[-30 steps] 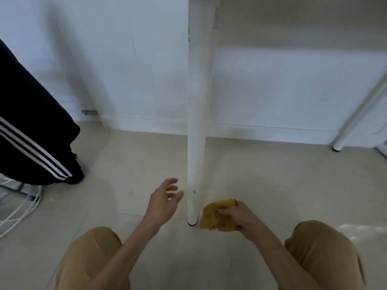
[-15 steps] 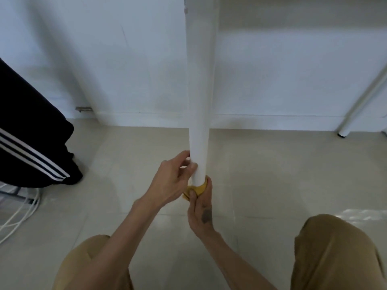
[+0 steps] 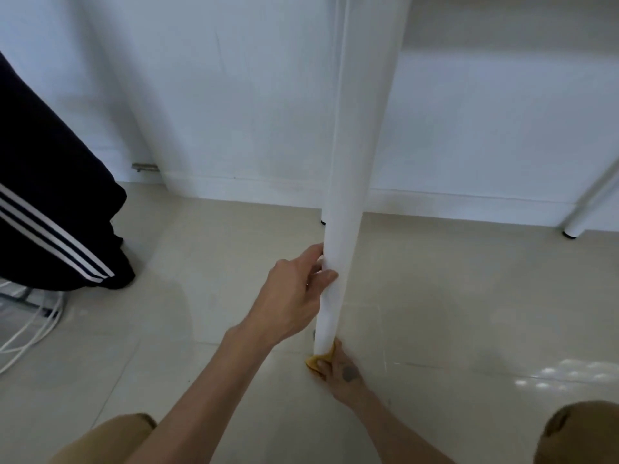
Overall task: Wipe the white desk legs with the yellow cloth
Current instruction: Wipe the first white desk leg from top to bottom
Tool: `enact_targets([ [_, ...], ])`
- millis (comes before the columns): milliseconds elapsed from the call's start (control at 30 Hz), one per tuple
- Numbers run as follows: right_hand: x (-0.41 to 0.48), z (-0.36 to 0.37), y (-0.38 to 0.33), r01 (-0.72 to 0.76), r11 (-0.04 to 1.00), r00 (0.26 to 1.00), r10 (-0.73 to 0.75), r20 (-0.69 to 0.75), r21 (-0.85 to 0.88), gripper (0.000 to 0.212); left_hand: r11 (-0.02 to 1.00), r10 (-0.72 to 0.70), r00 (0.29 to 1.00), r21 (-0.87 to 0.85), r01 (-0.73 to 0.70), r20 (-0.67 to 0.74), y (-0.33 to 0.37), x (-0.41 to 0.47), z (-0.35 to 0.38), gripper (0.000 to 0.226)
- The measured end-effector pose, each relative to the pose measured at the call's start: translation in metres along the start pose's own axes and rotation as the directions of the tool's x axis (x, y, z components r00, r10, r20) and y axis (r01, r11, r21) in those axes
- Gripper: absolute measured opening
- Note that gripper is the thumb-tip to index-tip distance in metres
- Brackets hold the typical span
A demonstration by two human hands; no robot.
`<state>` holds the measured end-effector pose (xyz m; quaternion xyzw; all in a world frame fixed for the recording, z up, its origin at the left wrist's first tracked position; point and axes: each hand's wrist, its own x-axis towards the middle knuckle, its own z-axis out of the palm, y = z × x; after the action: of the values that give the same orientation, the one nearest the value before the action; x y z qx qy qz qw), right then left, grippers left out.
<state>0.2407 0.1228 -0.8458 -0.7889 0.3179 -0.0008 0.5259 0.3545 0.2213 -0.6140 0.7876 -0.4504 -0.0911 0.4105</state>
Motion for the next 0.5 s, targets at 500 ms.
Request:
enact_targets([
  [500, -0.049, -0.063, -0.134, 0.533, 0.837, 0.754, -0.402, -0.519, 0.125, 0.045, 0.998, 0.053, 0.999, 0.033, -0.053, 0.007, 0.003, -0.004, -0.002, 0.023],
])
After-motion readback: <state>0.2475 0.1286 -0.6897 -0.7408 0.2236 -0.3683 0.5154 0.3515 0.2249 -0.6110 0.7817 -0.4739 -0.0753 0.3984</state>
